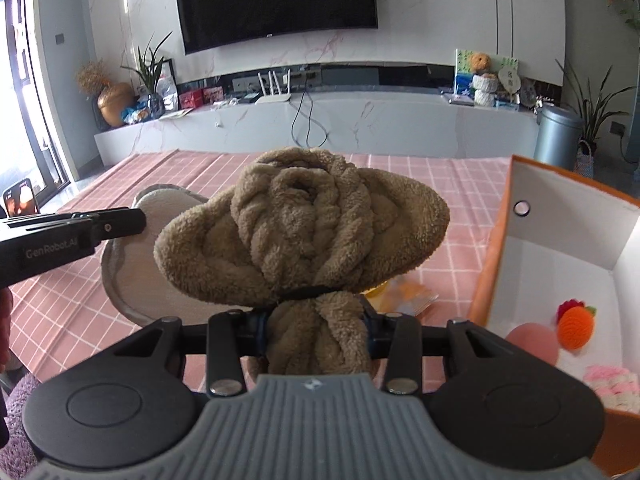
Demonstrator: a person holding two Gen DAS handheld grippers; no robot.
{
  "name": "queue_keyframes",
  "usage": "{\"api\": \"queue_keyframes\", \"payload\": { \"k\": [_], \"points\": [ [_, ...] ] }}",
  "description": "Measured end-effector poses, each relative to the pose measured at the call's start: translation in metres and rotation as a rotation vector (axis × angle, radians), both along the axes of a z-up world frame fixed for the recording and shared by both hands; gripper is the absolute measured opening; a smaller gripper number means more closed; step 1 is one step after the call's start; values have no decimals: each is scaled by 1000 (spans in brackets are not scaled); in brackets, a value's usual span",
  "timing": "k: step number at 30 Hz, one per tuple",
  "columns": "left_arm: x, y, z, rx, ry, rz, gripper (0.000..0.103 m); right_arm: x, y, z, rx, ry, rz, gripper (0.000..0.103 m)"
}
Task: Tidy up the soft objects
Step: 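Lift the teddy bear and white mitt and carry both toward the orange box, then lower the bear and mitt into the box and open both tools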
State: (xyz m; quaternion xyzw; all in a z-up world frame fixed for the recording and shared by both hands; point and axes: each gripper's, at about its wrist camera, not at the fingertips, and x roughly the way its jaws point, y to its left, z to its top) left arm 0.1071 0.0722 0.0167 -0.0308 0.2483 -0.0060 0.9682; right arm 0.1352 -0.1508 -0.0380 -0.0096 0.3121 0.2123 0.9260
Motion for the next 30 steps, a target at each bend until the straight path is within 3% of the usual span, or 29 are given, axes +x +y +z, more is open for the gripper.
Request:
{"api": "queue_keyframes", "payload": {
  "k": [6,16,23,30],
  "points": [
    [1,-15,28,28,-79,-50,10,-2,-22,25,5,-61,-31,41],
    [20,-59,69,46,-187,-182,10,5,-73,61,-8,-89,-89,41],
    [42,-102,82,53,-226,-320,10,19,-119,78,-55,-82,-159,41],
    [74,-142,75,19,-197,-459,10,47,-163,67,-134,-15,-246,41]
  ]
}}
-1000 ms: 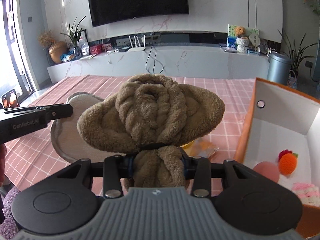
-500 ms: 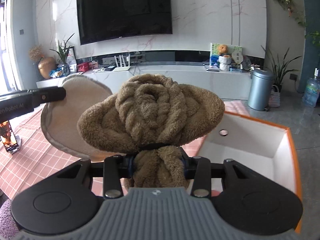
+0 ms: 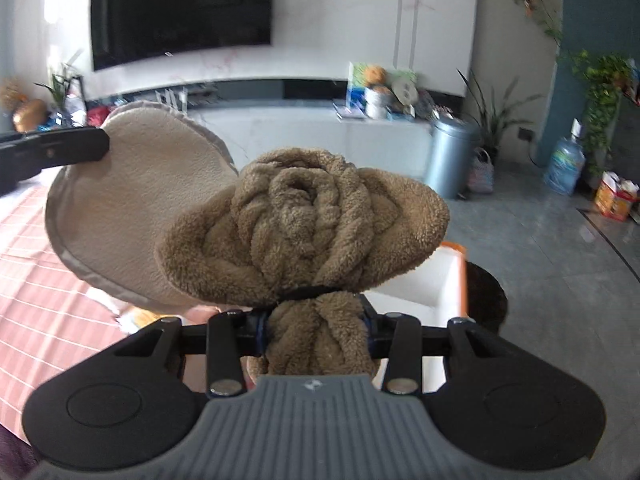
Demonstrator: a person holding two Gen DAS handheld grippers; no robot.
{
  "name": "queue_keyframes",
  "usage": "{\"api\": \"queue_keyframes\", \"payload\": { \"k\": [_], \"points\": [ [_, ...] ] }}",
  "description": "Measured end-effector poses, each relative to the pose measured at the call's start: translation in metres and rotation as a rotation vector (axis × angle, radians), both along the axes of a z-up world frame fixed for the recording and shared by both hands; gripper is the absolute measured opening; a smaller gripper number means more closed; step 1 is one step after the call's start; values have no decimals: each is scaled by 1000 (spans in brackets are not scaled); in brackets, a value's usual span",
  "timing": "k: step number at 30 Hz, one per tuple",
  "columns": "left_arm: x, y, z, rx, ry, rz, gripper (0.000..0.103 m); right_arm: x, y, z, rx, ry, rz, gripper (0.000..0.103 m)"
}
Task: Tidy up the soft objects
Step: 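Lower the bear and mitt into the box and open both tools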
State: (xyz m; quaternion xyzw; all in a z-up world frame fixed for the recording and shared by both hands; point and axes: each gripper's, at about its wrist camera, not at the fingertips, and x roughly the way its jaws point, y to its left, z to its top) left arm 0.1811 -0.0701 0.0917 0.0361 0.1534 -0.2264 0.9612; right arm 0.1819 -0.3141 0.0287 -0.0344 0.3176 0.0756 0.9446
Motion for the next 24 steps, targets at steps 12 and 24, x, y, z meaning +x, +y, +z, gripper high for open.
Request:
{"api": "queue_keyframes", "payload": {
  "k": [12,24],
  "points": [
    [58,-76,-58,177,102,-126,10,78,-21,-50,-180,178,22,41],
    [90,-104,-110,349,197,-157,11,145,-9,-93,-402,305,90,42]
  ]
}}
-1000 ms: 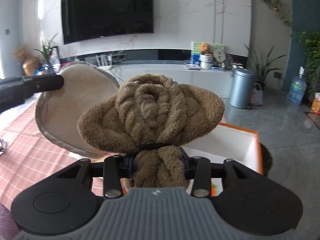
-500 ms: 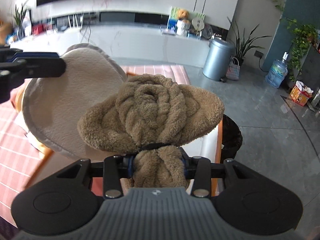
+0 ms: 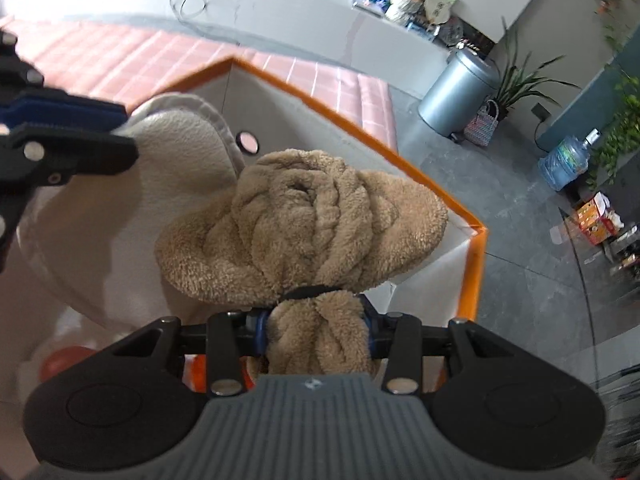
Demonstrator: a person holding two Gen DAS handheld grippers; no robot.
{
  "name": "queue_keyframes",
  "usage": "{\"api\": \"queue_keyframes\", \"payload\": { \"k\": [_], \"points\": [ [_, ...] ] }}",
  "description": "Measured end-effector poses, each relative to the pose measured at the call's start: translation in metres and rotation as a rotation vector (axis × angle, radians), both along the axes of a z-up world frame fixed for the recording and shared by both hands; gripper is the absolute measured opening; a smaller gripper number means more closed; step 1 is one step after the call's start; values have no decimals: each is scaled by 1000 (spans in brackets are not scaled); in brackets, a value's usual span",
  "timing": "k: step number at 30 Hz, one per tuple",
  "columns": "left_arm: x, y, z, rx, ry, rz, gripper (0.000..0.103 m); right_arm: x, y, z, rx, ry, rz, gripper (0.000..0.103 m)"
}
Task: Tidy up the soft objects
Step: 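Lower the bear and mitt into the box and open both tools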
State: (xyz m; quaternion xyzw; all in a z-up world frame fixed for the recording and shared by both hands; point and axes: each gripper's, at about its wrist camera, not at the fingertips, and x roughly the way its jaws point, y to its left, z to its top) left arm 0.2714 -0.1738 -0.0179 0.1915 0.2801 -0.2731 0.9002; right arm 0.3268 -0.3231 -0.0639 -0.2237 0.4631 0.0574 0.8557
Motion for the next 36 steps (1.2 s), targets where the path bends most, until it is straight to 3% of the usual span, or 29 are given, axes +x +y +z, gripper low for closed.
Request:
{"api": "queue_keyframes", "payload": {
  "k": [5,14,17,19,23,24,26,28,30,36],
  "points": [
    [2,-9,-9,60,1,-18,13,6,9,-13,-79,32,54,43],
    [2,-16,-23,109,17,-84,15,18,1,-16,-57,70,57,48],
    [0,-18,-28,137,3,-99,15,14,2,-14,-68,59,75,54],
    [1,-18,-32,160,-4,-111,28,11,2,-13,-82,48,81,58],
    [0,-21,-34,193,7,-136,63,6,0,-7,-95,31,97,59],
    [-1,-21,-33,193,-2,-134,66,4,0,-5,-99,26,100,59],
    [-5,-20,-30,186,-32,-128,70,0,-1,-2,-116,18,108,59],
    [-6,-20,-26,192,-44,-116,74,-7,2,0,-135,3,120,72],
    [-7,-19,-21,190,-37,-122,81,-13,2,5,-148,-9,126,72],
    [-13,-14,-9,202,-26,-109,81,-28,0,19,-157,-28,134,72]
  ]
}}
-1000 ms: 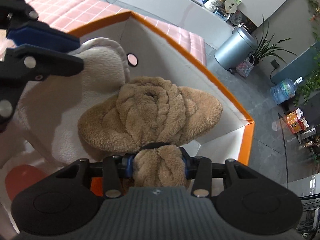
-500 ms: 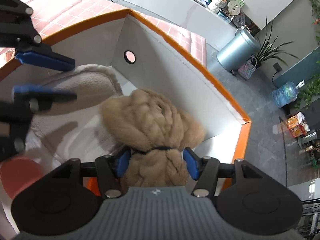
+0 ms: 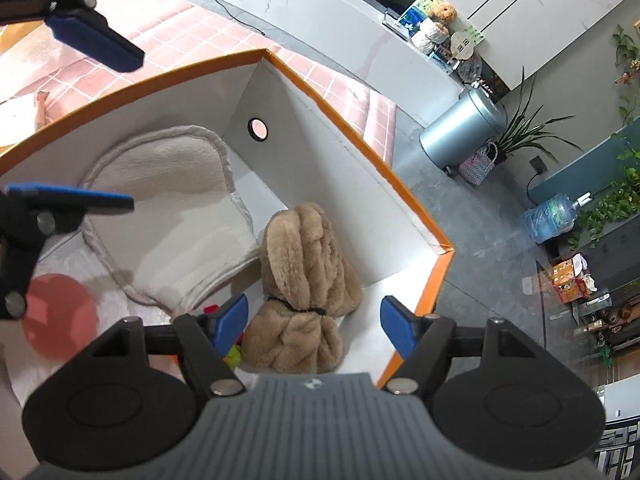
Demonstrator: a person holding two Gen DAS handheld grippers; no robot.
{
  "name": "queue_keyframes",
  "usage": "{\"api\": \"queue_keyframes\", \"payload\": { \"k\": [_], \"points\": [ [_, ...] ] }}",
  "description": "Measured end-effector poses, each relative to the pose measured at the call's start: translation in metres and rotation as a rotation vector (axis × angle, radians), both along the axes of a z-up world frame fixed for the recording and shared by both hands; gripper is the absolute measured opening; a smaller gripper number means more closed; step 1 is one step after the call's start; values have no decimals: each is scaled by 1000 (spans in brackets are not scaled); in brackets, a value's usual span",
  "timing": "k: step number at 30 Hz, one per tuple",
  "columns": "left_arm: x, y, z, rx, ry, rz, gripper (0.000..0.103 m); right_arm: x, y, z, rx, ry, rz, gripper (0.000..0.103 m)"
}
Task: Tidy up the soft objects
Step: 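Lower the bear and mitt into the box and open both tools, then withdraw both tools from the box back over the snack bag and plastic bag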
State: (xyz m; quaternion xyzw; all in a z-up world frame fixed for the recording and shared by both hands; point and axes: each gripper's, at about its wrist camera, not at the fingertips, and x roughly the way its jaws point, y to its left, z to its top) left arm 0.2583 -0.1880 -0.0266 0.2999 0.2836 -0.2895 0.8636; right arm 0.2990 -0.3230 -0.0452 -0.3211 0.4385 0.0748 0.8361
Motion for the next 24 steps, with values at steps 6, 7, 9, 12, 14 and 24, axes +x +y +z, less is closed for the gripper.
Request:
{"api": "queue_keyframes", "payload": {
  "k": [6,7,9,12,14,24],
  "points": [
    [-13,14,15,-106,-4,26,81,-16,-3,13,26,-33,-17,90],
    [-15,17,17,-126,-1,31,81,-20,-3,14,32,-36,-22,90],
    [-20,23,22,-174,13,41,81,-26,-5,17,52,-48,-36,90],
    [-27,34,28,-252,18,62,82,-37,-7,18,78,-68,-79,93],
    [-32,41,31,-285,27,73,82,-45,-10,18,98,-81,-115,93],
    [-67,76,44,-479,-93,166,86,-105,-6,43,312,-302,-223,94]
  ]
}}
